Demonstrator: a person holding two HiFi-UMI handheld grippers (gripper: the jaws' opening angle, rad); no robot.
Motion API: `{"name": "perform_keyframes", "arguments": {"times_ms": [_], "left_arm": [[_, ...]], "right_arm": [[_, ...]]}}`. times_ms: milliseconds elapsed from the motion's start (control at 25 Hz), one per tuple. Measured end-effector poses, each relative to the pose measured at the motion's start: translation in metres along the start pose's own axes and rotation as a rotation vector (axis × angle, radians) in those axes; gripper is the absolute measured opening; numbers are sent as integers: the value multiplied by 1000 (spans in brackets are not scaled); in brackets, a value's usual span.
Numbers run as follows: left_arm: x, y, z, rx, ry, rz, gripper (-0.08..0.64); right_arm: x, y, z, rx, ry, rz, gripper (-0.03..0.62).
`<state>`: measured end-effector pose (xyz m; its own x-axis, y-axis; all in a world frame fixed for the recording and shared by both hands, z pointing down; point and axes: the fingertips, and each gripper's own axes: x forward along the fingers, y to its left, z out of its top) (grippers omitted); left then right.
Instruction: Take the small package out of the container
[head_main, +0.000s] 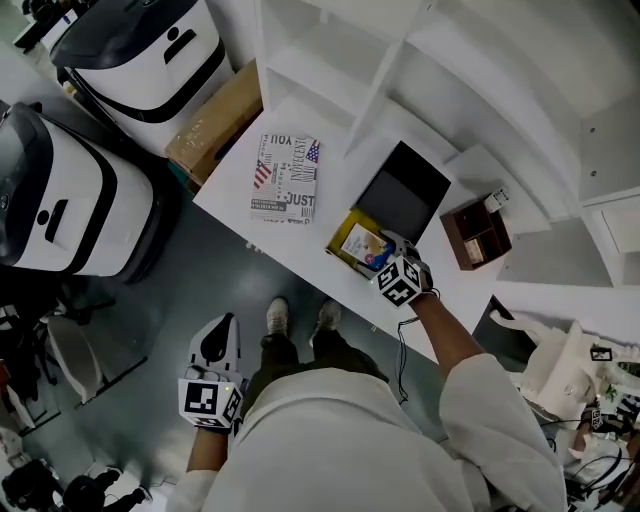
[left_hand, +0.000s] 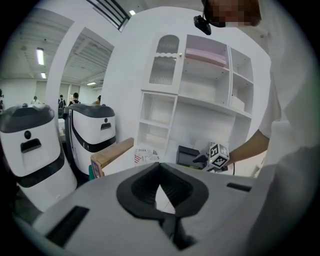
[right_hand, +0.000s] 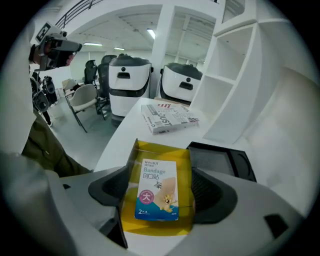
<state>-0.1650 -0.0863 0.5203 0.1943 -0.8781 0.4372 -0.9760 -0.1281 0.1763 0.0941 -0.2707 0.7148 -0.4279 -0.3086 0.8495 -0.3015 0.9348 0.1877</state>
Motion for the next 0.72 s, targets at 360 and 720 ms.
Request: {"name": "perform_keyframes", "arguments": {"times_ms": [360, 720], "left_arm": [[-9, 8, -16, -55, 18, 79, 8], [-5, 15, -22, -81, 21, 103, 8]], "right_arm": [[46, 2, -17, -46, 137, 90, 413], [74, 6, -27, -38, 249, 146, 414]]}}
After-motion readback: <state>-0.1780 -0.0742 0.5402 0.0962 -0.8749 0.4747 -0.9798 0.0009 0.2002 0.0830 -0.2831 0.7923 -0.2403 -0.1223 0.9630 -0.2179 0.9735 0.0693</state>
